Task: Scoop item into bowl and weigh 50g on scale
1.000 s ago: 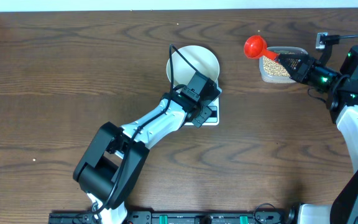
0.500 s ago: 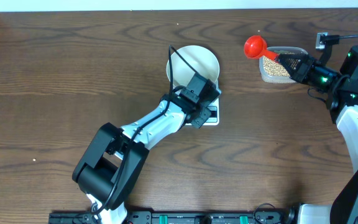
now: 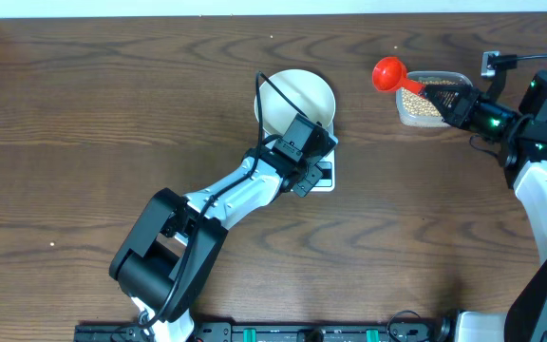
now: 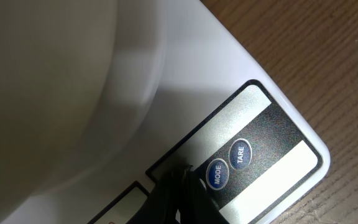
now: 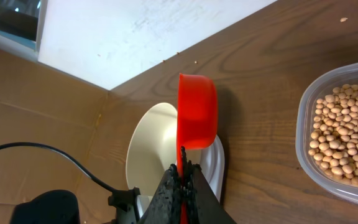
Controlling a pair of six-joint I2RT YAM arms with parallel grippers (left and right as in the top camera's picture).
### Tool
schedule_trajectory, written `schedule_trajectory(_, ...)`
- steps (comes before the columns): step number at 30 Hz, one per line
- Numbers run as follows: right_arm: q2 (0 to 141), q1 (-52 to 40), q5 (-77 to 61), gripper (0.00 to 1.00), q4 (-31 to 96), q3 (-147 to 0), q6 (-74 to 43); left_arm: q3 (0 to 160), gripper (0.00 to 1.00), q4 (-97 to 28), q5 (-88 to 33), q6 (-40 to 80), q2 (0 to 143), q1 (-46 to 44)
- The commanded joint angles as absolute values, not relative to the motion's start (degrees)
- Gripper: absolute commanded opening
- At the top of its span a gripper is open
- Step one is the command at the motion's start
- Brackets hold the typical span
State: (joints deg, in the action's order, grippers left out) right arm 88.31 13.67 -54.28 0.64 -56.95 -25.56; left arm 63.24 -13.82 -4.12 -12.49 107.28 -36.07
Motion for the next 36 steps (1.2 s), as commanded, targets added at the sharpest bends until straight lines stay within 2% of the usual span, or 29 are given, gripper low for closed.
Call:
schedule_trajectory(1, 87.64, 14.00, -55.27, 0.01, 0.75, -57.65, -24.51, 63.40, 0.07, -13.98, -3.60, -13.47, 106.39, -35.99)
schedule_trajectory(12, 87.64, 14.00, -55.27, 0.01, 1.15, -57.65, -24.51, 63.33, 0.07, -14.50, -4.05, -13.45, 104.05, -36.07)
schedule_trajectory(36, 87.64, 14.06, -55.18, 0.01, 2.76, -57.65, -22.61, 63.02, 0.07, -14.85, -6.11, -17.10, 108.60, -36.36)
